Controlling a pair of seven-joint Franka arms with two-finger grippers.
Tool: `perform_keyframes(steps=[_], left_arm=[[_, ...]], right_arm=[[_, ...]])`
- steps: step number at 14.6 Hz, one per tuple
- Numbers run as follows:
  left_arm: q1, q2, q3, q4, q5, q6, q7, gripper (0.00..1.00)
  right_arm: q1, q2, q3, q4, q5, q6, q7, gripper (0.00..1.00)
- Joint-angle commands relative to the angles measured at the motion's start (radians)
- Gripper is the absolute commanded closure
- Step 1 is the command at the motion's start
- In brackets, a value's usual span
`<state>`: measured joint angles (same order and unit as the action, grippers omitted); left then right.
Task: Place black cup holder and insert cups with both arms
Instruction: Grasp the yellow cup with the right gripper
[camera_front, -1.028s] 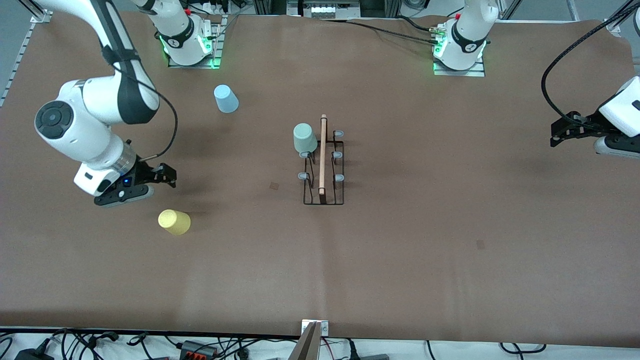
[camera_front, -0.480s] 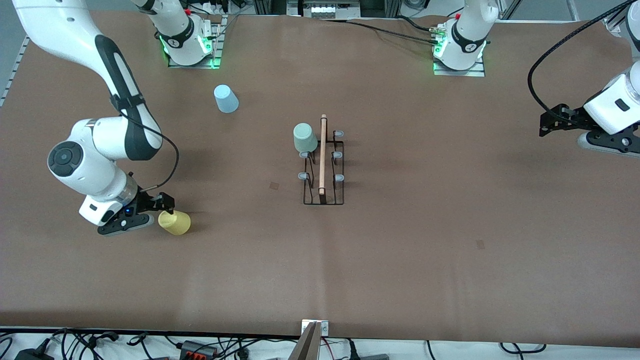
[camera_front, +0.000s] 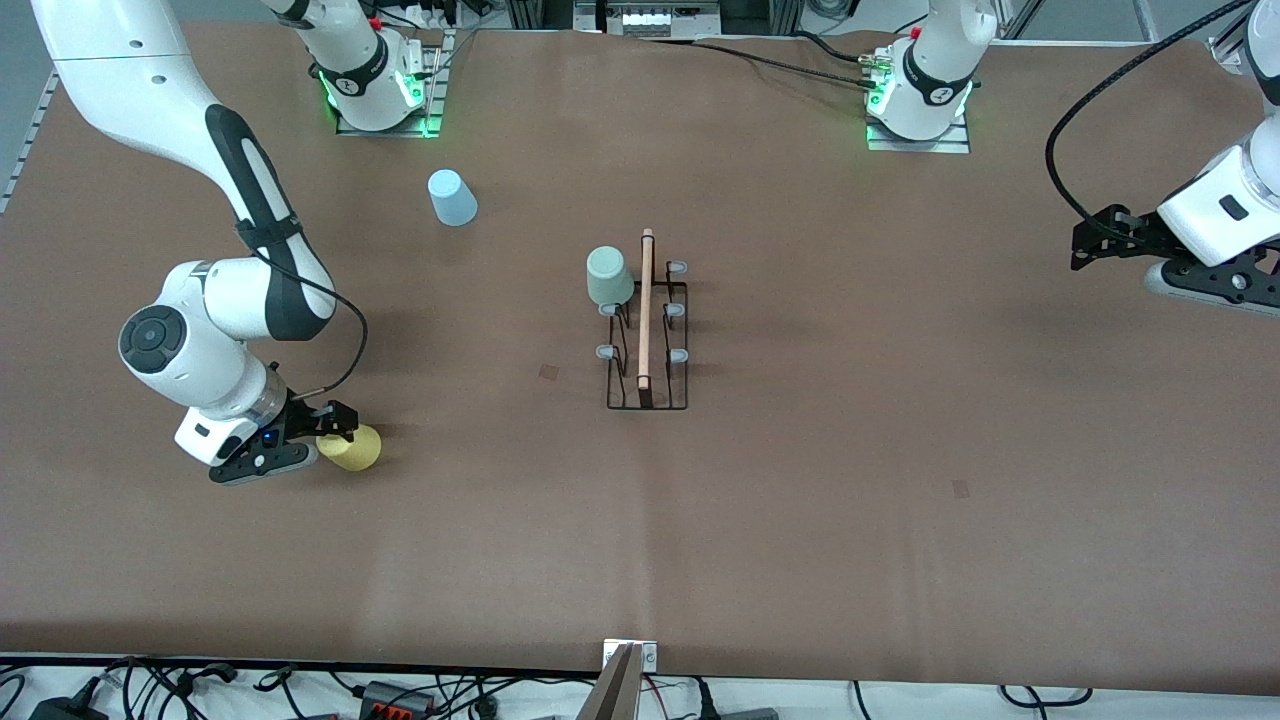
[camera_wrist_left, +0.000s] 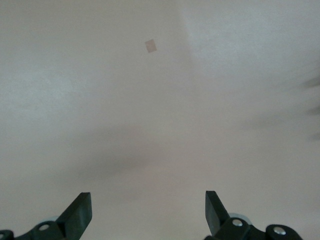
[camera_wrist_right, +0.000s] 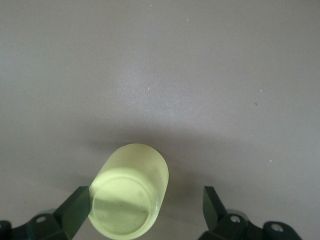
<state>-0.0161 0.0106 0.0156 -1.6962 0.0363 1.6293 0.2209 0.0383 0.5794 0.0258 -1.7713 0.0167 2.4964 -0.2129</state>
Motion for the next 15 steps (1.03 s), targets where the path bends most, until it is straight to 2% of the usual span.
perform_keyframes(steps=[1, 6, 15], left_arm=[[-0.001, -0.015, 0.000, 0.009, -0.018, -0.032, 0.009, 0.00], [0.004, -0.018, 0.000, 0.010, -0.018, -0.045, 0.009, 0.00], [0.010, -0.015, 0.001, 0.015, -0.012, -0.025, 0.009, 0.00]], right_arm=[[0.000, 0.016, 0.002, 0.018, 0.064, 0.004, -0.014, 0.00], [0.003, 0.000, 0.002, 0.075, 0.064, -0.067, -0.046, 0.00], [0.012, 0.040, 0.008, 0.043, 0.074, -0.067, -0.029, 0.00]])
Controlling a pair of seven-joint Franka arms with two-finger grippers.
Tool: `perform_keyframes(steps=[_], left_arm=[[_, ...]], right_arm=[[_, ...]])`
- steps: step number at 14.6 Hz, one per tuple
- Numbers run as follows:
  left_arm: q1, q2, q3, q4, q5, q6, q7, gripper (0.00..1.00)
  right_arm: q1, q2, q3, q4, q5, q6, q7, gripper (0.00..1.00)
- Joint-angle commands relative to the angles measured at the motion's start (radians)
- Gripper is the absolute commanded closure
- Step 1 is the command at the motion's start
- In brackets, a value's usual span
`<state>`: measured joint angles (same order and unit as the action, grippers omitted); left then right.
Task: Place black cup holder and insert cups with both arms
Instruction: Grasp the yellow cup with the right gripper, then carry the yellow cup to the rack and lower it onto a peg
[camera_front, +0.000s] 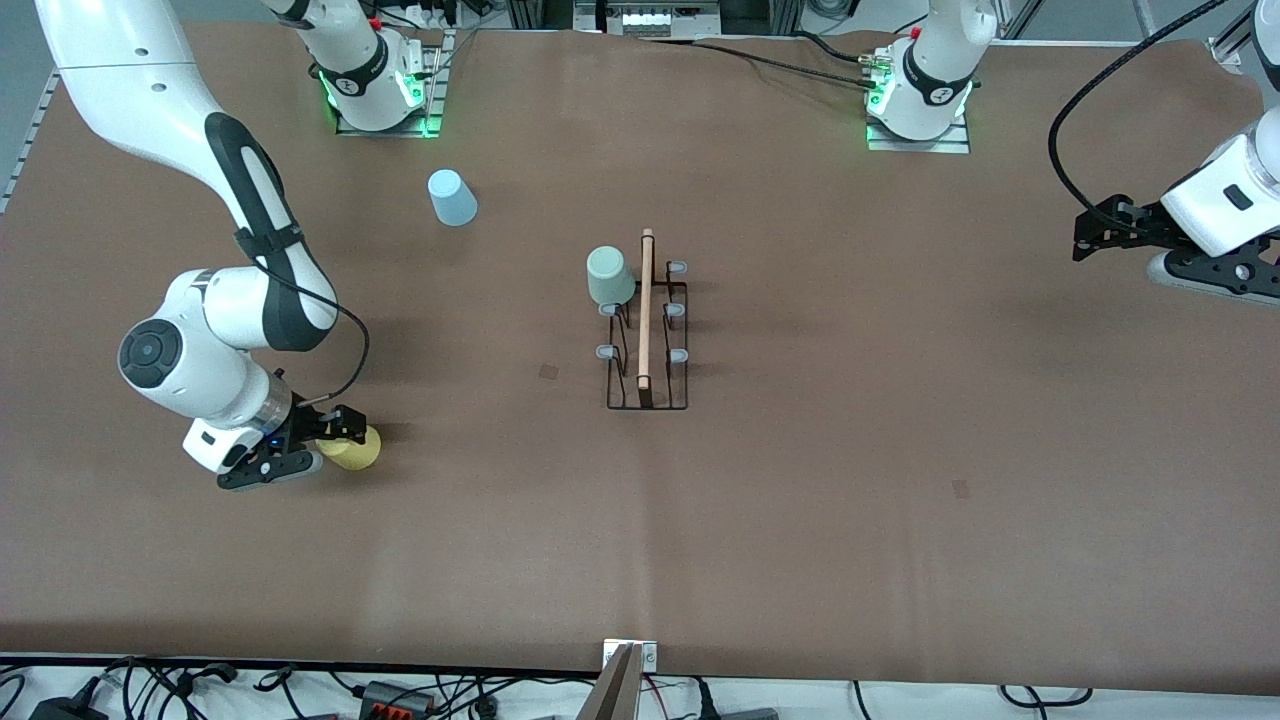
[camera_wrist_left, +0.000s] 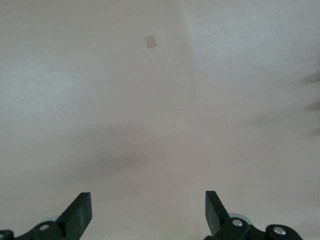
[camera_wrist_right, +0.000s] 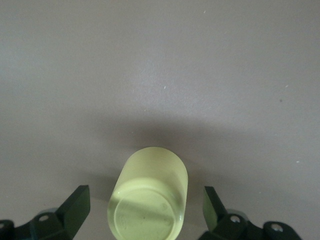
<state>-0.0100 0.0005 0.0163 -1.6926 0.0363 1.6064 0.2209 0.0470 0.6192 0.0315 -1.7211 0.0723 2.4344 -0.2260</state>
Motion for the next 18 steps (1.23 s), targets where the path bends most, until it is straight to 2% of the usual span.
perform_keyframes(steps=[1, 2, 5, 7, 9, 10, 11, 12, 14, 18], left_arm=[[0.004, -0.005, 0.001, 0.011, -0.013, -0.002, 0.009, 0.00], [0.004, -0.005, 0.001, 0.011, -0.012, -0.002, 0.009, 0.00], [-0.001, -0.002, 0.001, 0.011, -0.013, 0.009, 0.009, 0.00], [-0.001, -0.002, -0.001, 0.011, -0.012, 0.009, 0.009, 0.00], [-0.001, -0.002, -0.001, 0.011, -0.013, 0.009, 0.009, 0.00], [-0.001, -0.002, -0.001, 0.011, -0.013, 0.009, 0.009, 0.00], [0.001, -0.002, -0.001, 0.011, -0.013, 0.009, 0.009, 0.00], [0.001, -0.002, 0.001, 0.011, -0.013, 0.009, 0.009, 0.00], [0.002, -0.002, 0.001, 0.011, -0.013, 0.009, 0.009, 0.00], [0.004, -0.002, 0.001, 0.011, -0.013, 0.007, 0.009, 0.00]], right_arm=[[0.005, 0.000, 0.002, -0.012, 0.018, -0.005, -0.016, 0.00], [0.004, 0.000, 0.002, -0.012, 0.018, -0.005, -0.026, 0.00], [0.004, 0.002, 0.002, -0.018, 0.018, -0.009, -0.033, 0.32], [0.001, 0.002, 0.002, -0.035, 0.018, -0.009, -0.038, 0.39], [-0.004, -0.004, 0.002, -0.038, 0.018, -0.009, -0.056, 0.67], [-0.003, -0.016, 0.002, -0.031, 0.018, -0.023, -0.055, 0.78], [0.005, -0.042, 0.002, -0.025, 0.018, -0.053, -0.044, 0.83], [0.026, -0.079, 0.005, -0.016, 0.021, -0.092, -0.008, 0.85], [0.098, -0.163, 0.007, -0.011, 0.032, -0.174, 0.187, 0.85], [0.294, -0.259, 0.010, -0.011, 0.032, -0.227, 0.656, 0.85]])
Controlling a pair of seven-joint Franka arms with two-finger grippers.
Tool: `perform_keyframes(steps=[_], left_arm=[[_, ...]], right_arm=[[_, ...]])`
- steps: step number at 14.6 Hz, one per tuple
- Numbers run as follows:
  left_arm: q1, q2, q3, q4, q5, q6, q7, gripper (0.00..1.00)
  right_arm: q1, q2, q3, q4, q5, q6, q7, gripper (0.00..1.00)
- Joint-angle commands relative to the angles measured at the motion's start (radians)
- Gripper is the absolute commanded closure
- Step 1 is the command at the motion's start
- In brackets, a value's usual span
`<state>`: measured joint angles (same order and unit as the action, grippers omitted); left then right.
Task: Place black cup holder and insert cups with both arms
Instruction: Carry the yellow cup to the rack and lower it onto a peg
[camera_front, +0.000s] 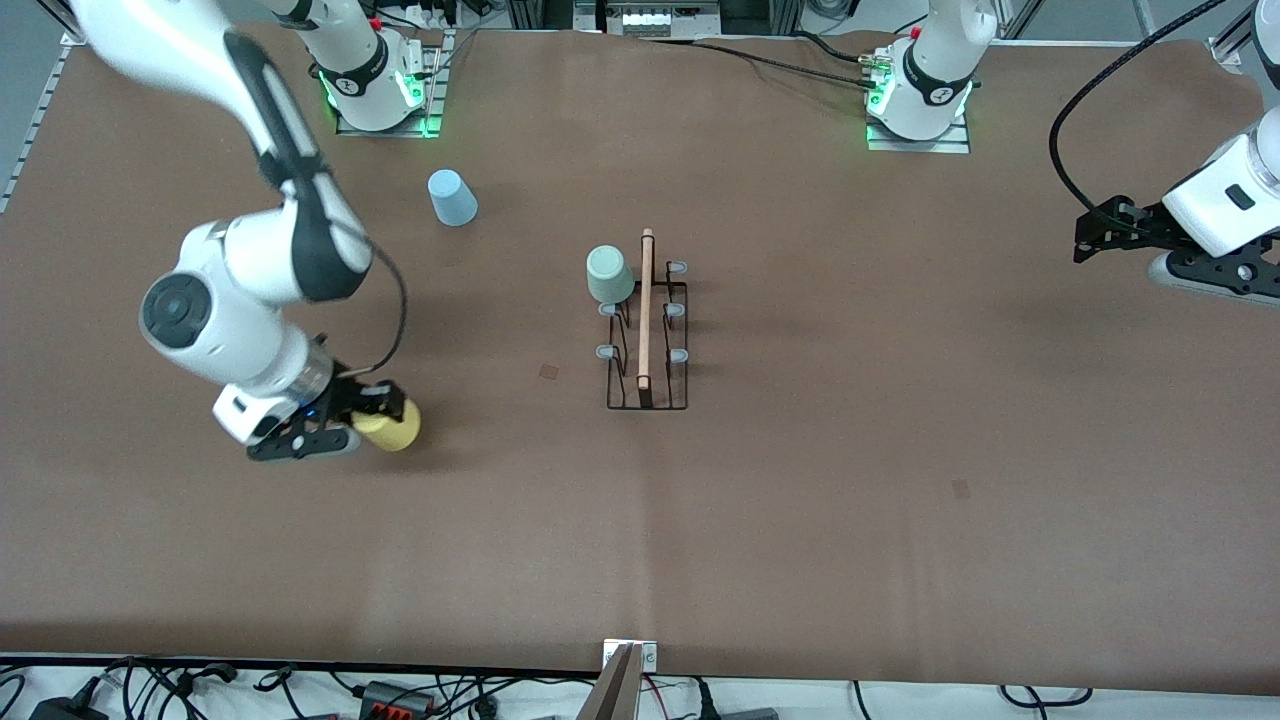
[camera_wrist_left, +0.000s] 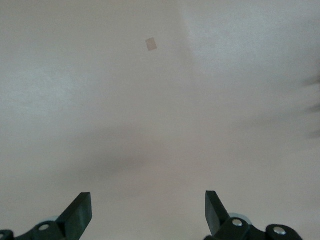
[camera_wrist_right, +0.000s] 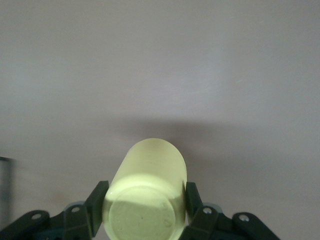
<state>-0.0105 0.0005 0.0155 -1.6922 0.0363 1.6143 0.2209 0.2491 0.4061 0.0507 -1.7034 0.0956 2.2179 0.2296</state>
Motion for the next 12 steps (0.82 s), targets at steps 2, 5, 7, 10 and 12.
perform_keyframes(steps=[2, 5, 7, 10, 12], left_arm=[[0.004, -0.002, 0.001, 0.011, -0.013, 0.001, 0.009, 0.00], [0.004, -0.002, 0.001, 0.011, -0.013, 0.001, 0.009, 0.00], [0.004, -0.002, 0.001, 0.011, -0.013, 0.001, 0.009, 0.00], [0.004, -0.001, 0.001, 0.011, -0.013, 0.002, 0.009, 0.00], [0.004, -0.001, 0.001, 0.011, -0.013, 0.002, 0.009, 0.00]], right_arm=[[0.185, -0.047, 0.021, 0.003, -0.007, -0.006, 0.446, 0.85], [0.277, -0.033, 0.046, 0.037, -0.066, -0.004, 0.673, 0.85], [0.317, -0.026, 0.055, 0.045, -0.074, -0.003, 0.747, 0.85], [0.332, 0.019, 0.075, 0.094, -0.126, 0.000, 0.789, 0.85], [0.334, 0.052, 0.075, 0.125, -0.137, 0.003, 0.791, 0.85]])
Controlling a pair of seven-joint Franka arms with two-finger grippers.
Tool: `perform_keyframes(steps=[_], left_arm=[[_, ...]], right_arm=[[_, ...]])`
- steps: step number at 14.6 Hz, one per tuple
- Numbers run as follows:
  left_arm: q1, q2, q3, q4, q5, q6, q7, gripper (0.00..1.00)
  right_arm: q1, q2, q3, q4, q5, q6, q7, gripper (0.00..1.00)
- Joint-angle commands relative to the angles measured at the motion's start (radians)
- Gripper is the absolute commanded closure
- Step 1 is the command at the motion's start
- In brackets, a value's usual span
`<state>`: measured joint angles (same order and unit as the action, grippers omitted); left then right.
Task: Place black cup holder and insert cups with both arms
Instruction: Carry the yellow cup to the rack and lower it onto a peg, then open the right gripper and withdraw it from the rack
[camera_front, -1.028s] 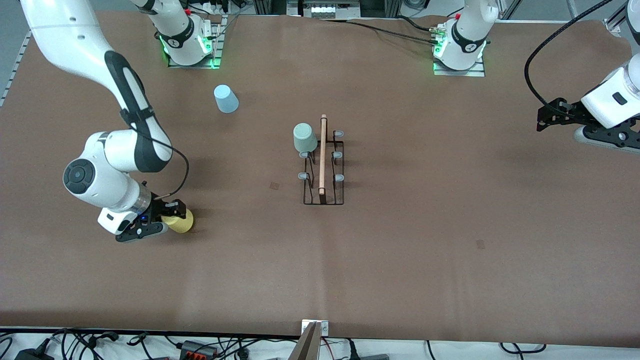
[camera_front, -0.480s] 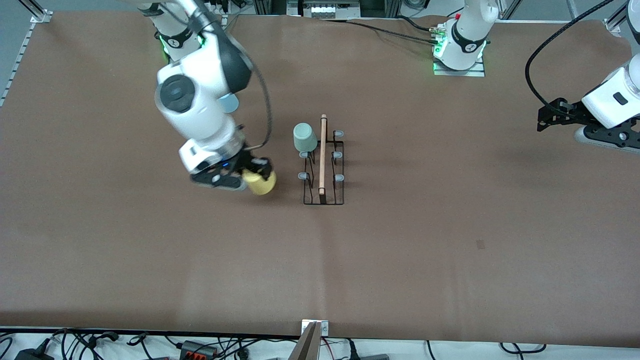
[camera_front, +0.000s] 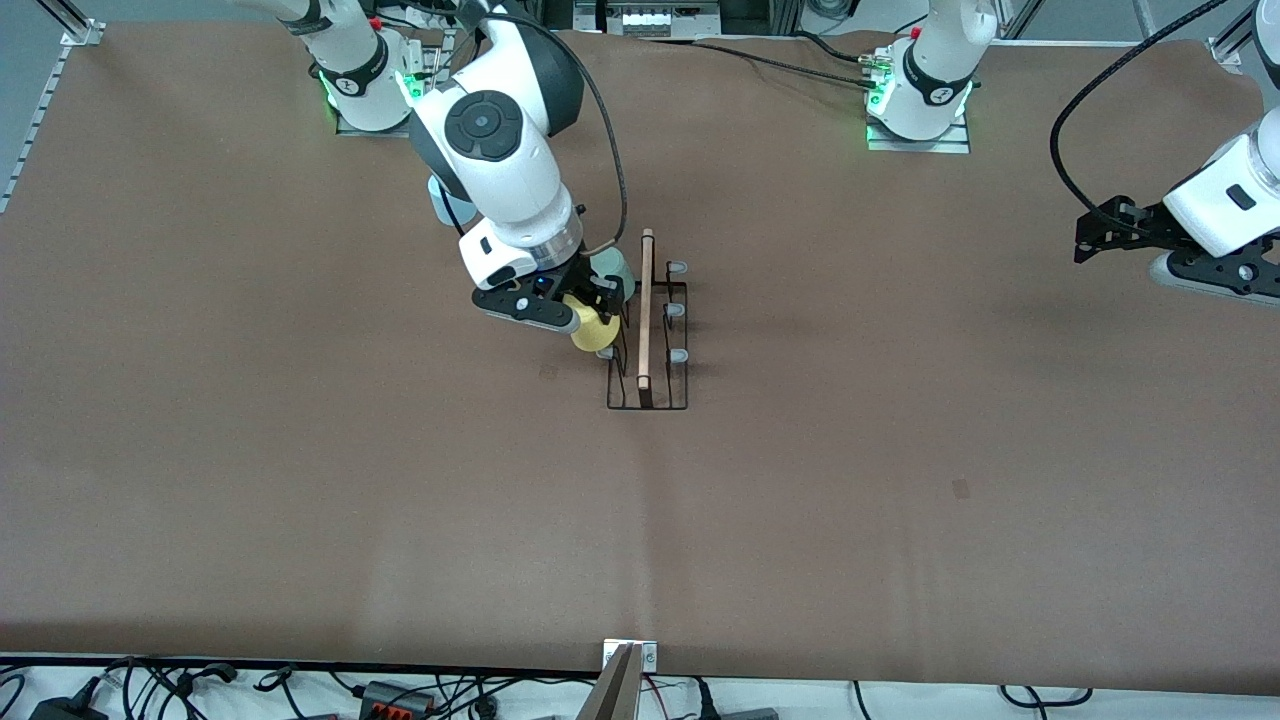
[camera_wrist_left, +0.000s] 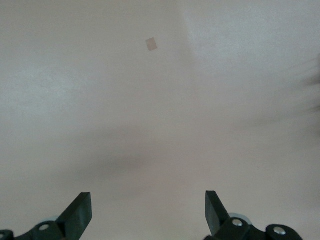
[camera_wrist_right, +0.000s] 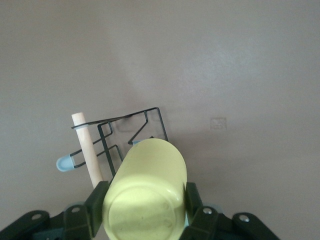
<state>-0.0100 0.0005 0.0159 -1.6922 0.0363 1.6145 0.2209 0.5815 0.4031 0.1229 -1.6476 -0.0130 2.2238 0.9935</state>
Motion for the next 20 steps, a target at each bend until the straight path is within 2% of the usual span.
perform_keyframes(steps=[1, 7, 8, 9, 10, 11, 13, 15, 17, 20], left_arm=[[0.004, -0.001, 0.001, 0.011, -0.013, 0.002, 0.009, 0.00], [0.005, -0.001, 0.001, 0.011, -0.013, 0.002, 0.009, 0.00], [0.005, -0.001, 0.001, 0.011, -0.013, 0.002, 0.009, 0.00], [0.005, -0.001, 0.001, 0.011, -0.013, 0.002, 0.009, 0.00], [0.005, -0.001, 0.001, 0.011, -0.013, 0.002, 0.009, 0.00], [0.005, -0.001, 0.001, 0.011, -0.013, 0.004, 0.009, 0.00], [0.005, 0.001, 0.001, 0.011, -0.013, 0.005, 0.009, 0.00], [0.005, 0.001, 0.001, 0.011, -0.013, 0.007, 0.009, 0.00], [0.005, 0.001, 0.001, 0.011, -0.013, 0.007, 0.009, 0.00], [0.005, 0.003, 0.001, 0.013, -0.013, 0.008, 0.009, 0.00]], right_arm=[[0.006, 0.060, 0.003, 0.071, -0.030, 0.005, 0.027, 0.85], [0.009, 0.097, 0.003, 0.069, -0.064, 0.063, 0.028, 0.84], [0.011, 0.106, 0.003, 0.069, -0.068, 0.079, 0.028, 0.81], [0.011, 0.111, 0.003, 0.068, -0.068, 0.086, 0.028, 0.69], [0.011, 0.117, 0.003, 0.069, -0.067, 0.086, 0.028, 0.32], [0.011, 0.118, 0.001, 0.069, -0.061, 0.088, 0.028, 0.00], [0.003, 0.105, -0.008, 0.069, -0.056, 0.083, 0.007, 0.00], [-0.024, 0.051, -0.014, 0.069, -0.026, 0.067, -0.003, 0.00], [-0.089, -0.033, -0.019, 0.069, 0.011, -0.033, -0.054, 0.00], [-0.239, -0.189, -0.019, 0.042, 0.019, -0.221, -0.188, 0.00]])
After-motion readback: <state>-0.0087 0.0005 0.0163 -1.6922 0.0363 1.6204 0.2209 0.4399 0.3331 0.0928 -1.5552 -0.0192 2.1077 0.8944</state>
